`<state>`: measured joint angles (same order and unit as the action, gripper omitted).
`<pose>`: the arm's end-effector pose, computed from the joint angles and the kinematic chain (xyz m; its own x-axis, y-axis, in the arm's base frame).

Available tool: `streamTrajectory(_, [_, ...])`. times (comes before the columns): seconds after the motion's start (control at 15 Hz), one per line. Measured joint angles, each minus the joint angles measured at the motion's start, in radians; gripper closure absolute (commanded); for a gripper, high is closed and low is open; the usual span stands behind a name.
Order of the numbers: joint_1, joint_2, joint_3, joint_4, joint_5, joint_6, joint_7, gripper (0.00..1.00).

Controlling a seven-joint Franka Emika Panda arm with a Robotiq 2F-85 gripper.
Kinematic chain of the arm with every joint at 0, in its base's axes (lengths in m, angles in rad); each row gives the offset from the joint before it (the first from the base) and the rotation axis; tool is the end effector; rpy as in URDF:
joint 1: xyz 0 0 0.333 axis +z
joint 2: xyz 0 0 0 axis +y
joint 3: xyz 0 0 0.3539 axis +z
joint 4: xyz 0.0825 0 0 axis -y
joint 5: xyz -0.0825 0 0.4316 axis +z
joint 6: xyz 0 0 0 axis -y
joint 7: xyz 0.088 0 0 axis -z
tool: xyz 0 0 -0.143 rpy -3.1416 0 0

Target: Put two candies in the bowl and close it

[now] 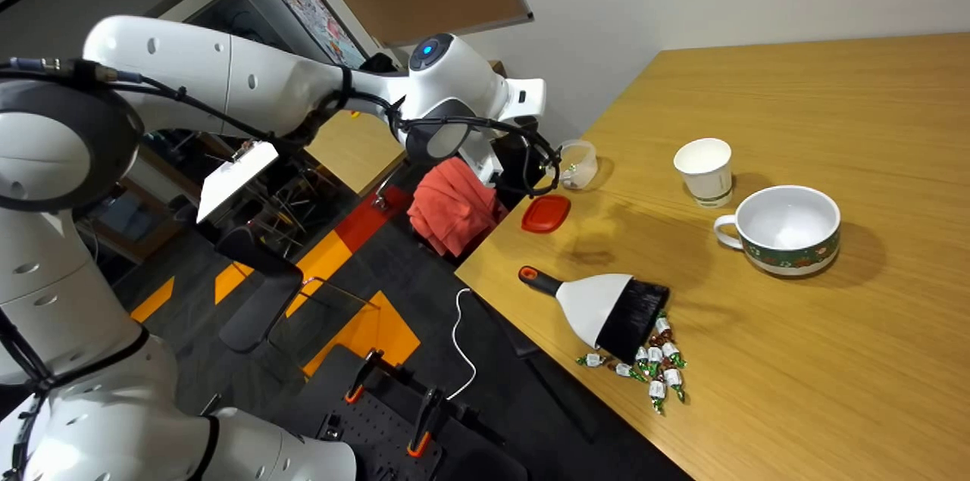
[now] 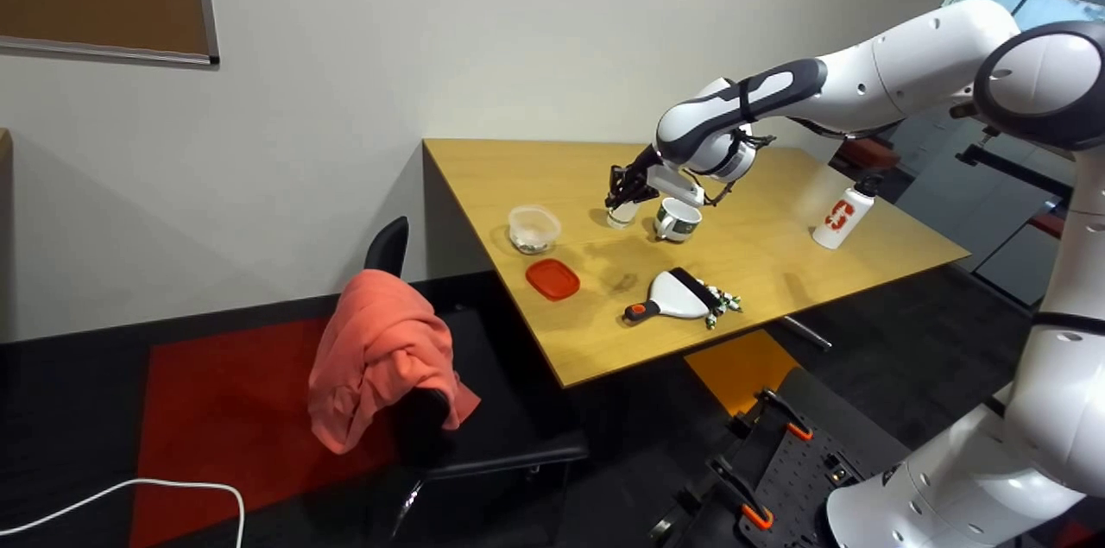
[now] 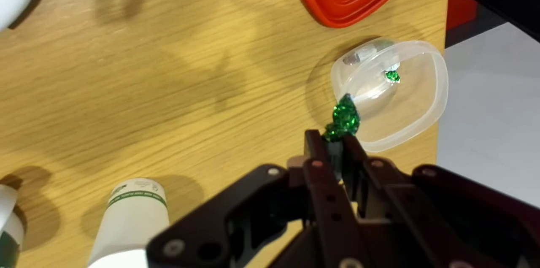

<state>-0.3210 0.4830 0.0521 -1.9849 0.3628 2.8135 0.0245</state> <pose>0.6715 -0.2001 0.2161 0.7530 -0.5924 0.2865 -0.5376 -0.8049 -0.2512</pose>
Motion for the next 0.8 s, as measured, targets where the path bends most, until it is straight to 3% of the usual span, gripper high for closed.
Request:
streamTrajectory(0.33, [0.014,0.015,0.000,0.023,0.000,0.000,0.000,0.97])
streamTrajectory(0.8, [0.109,0.150,-0.017,0.225,-0.033,-0.001,0.035,0.97])
